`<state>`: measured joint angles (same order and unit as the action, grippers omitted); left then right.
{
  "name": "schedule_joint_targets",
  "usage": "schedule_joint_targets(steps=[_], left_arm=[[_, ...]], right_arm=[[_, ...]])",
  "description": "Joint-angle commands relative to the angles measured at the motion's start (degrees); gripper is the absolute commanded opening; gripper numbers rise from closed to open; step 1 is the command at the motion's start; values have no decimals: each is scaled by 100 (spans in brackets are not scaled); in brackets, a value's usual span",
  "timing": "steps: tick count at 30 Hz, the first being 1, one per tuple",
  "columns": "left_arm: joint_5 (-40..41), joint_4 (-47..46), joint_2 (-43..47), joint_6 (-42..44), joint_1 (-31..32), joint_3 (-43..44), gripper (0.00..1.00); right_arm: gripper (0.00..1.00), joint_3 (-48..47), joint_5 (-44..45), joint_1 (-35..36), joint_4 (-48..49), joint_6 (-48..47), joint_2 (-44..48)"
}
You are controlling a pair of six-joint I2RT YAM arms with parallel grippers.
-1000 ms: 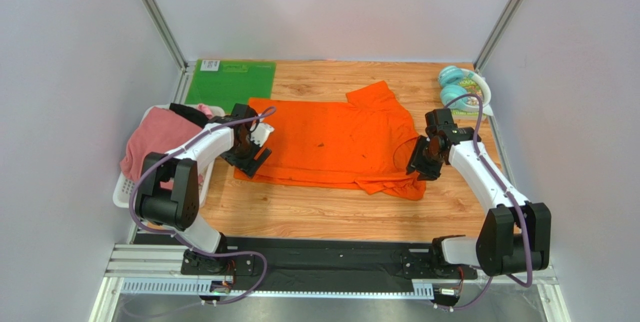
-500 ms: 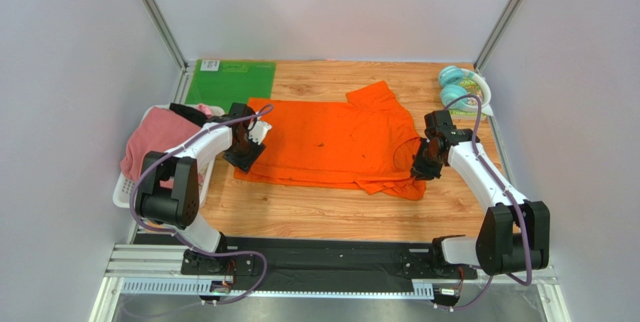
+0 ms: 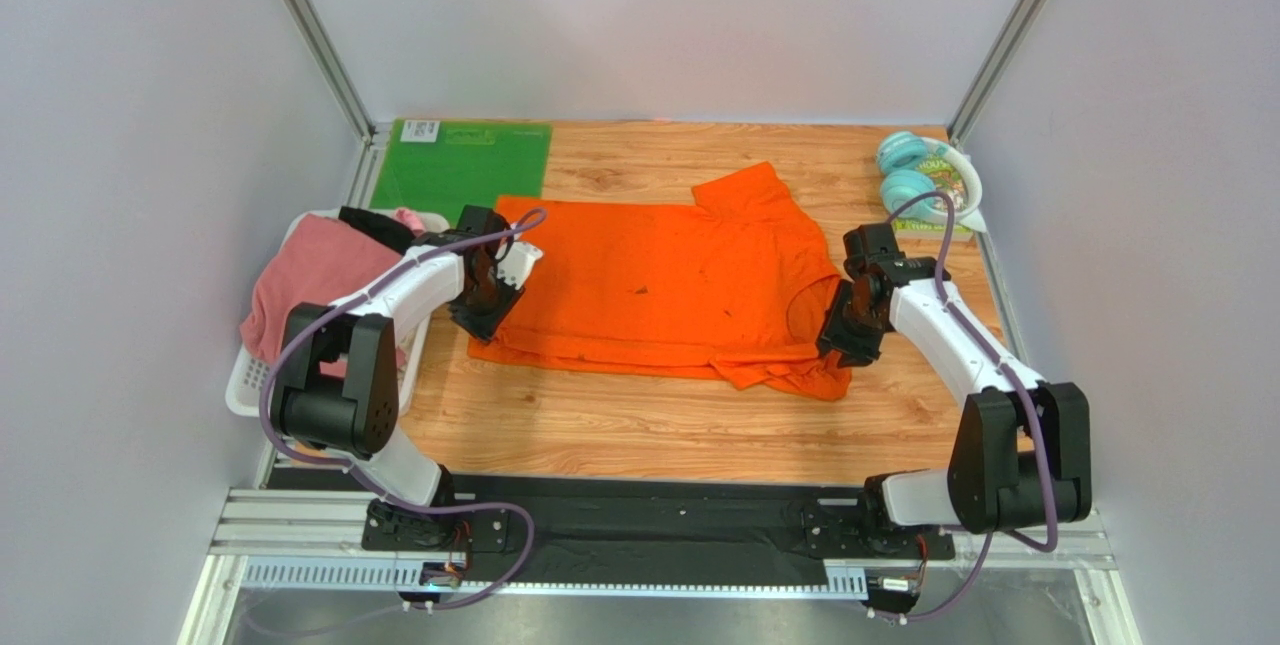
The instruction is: Fold and stack the t-shirts
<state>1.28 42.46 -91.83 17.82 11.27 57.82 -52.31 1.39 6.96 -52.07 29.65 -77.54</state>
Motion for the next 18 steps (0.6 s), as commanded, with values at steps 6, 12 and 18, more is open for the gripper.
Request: schedule_joint_targets(steps=[6, 12, 18], left_arm=[[-101, -71, 95, -25, -28, 36, 29], [-101, -36, 95, -25, -28, 54, 28], [-268, 17, 104, -25, -28, 54, 27]], right_arm=[[31, -121, -51, -11, 584, 50, -279], [26, -331, -51, -11, 620, -38, -315], [29, -437, 124, -2, 655, -56, -271]])
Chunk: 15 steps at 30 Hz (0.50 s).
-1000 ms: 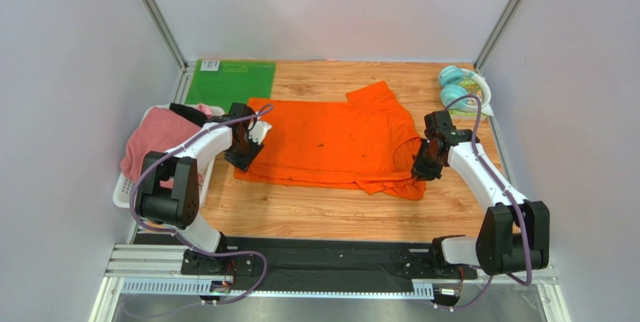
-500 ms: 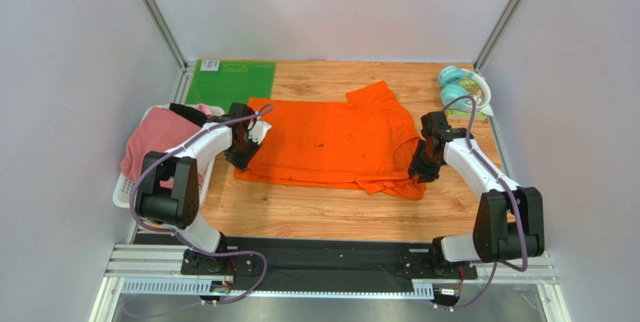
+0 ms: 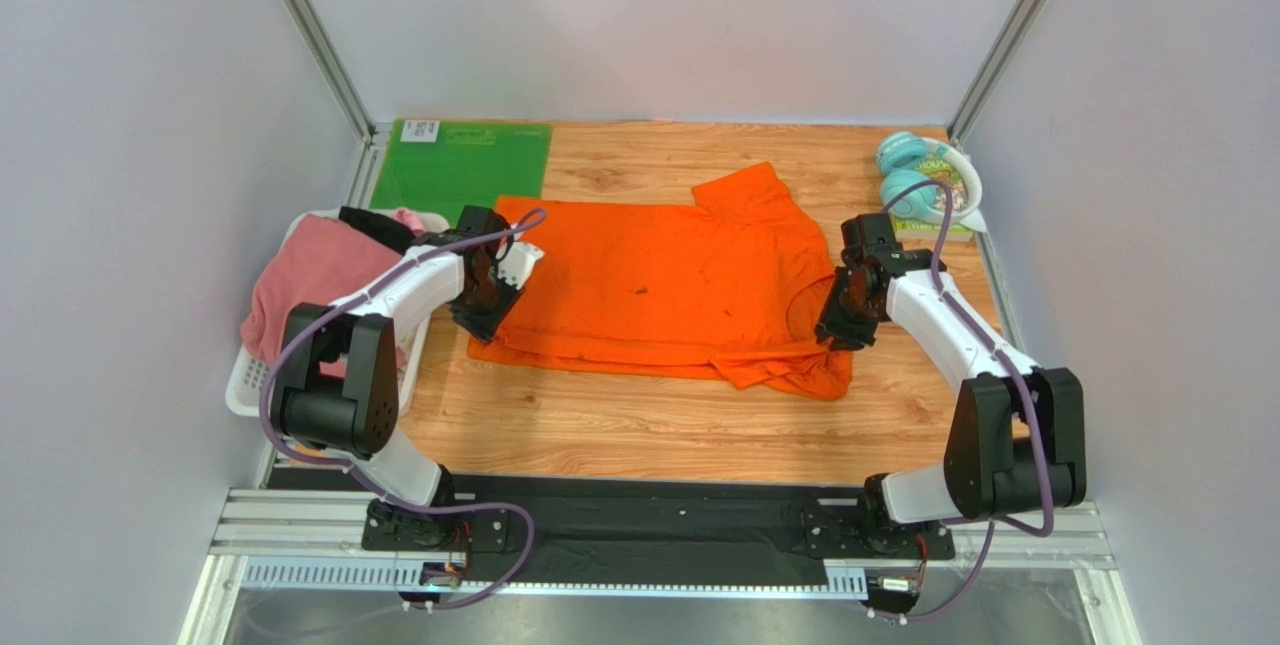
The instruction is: Fold and stack the t-shirts
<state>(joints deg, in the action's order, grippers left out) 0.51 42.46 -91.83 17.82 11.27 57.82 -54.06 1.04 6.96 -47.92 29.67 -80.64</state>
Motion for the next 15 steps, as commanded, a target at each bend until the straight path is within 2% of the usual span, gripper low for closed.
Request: schedule_joint_targets(steps=[1, 15], left_arm=[[-192, 17, 104, -25, -28, 54, 27], [-218, 131, 139, -25, -28, 141, 25]], right_arm=[[29, -271, 169, -11, 257, -58, 48], [29, -122, 283, -55, 345, -67, -215]])
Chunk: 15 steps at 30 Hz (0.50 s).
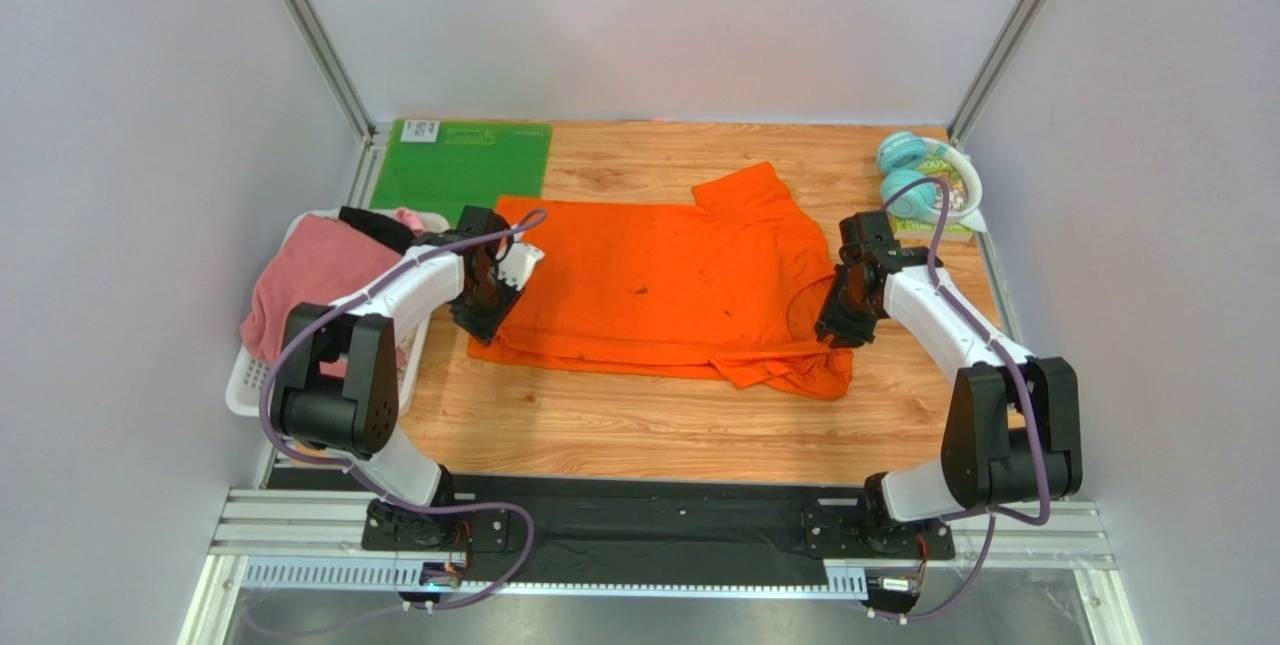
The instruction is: Fold and stack the t-shirts
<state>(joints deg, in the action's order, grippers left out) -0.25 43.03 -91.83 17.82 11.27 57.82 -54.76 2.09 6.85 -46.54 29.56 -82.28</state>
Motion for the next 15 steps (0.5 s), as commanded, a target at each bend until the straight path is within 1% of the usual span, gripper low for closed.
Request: schedule_joint_targets(steps=[1, 7, 12, 15], left_arm=[[-151, 74, 139, -25, -28, 150, 24], [-159, 83, 139, -16, -28, 150, 21], [-177, 92, 122, -33, -28, 150, 20], [-203, 83, 113, -33, -28, 159, 16]], right_arm=[[29, -52, 178, -70, 207, -56, -60], [30, -8, 266, -96, 163, -47, 37], [31, 18, 134, -105, 189, -30, 45], [23, 53, 38, -105, 251, -29, 19]])
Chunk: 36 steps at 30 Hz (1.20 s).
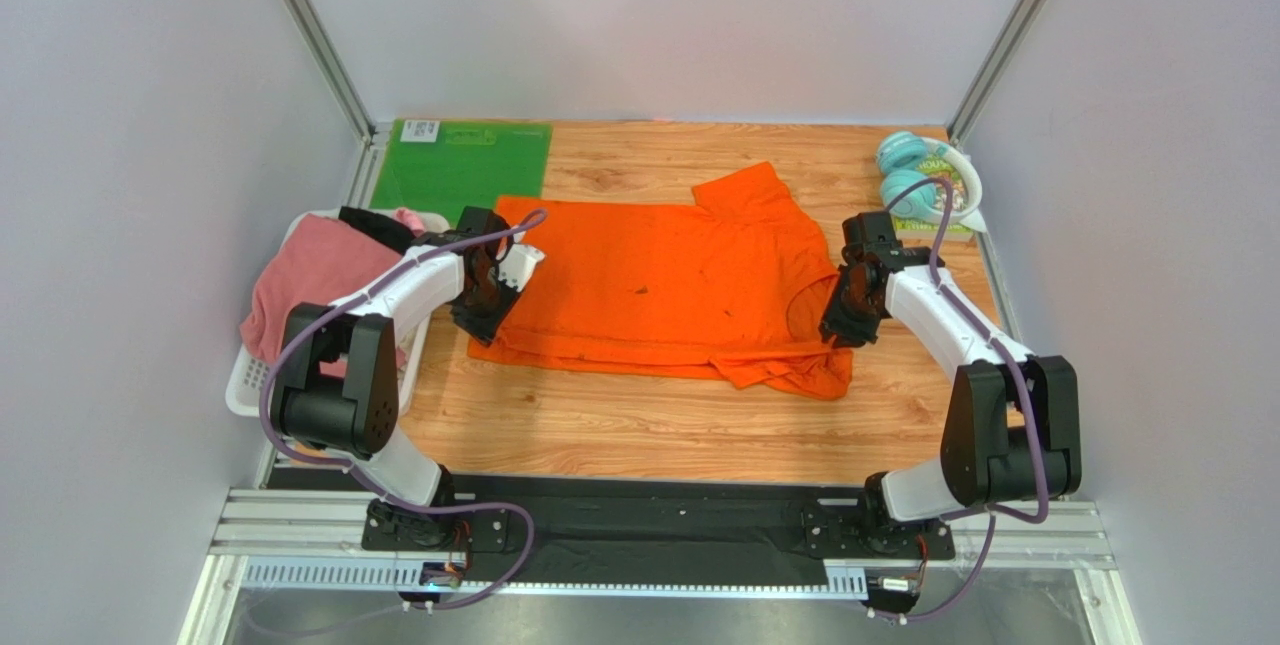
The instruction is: Fold and stack the t-shirts
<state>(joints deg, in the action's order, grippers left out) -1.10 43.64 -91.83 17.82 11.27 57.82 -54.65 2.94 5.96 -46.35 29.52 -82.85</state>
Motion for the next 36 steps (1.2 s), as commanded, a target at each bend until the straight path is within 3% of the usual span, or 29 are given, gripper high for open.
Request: schedule_joint_targets(steps=[1, 7, 12, 23, 36], left_arm=[[-118, 39, 113, -33, -28, 159, 12], [-92, 39, 113, -42, -28, 177, 2], [-39, 57, 183, -25, -28, 168, 0], [267, 347, 693, 28, -28, 326, 0], [532, 426, 1159, 72, -28, 142, 0]], right_arm=[[19, 51, -83, -16, 249, 1, 58], [0, 86, -627, -24, 337, 142, 49], [0, 69, -883, -51, 355, 247, 216], [0, -668, -531, -42, -357, 300, 1279], [0, -1056, -373, -68, -621, 291, 1421]])
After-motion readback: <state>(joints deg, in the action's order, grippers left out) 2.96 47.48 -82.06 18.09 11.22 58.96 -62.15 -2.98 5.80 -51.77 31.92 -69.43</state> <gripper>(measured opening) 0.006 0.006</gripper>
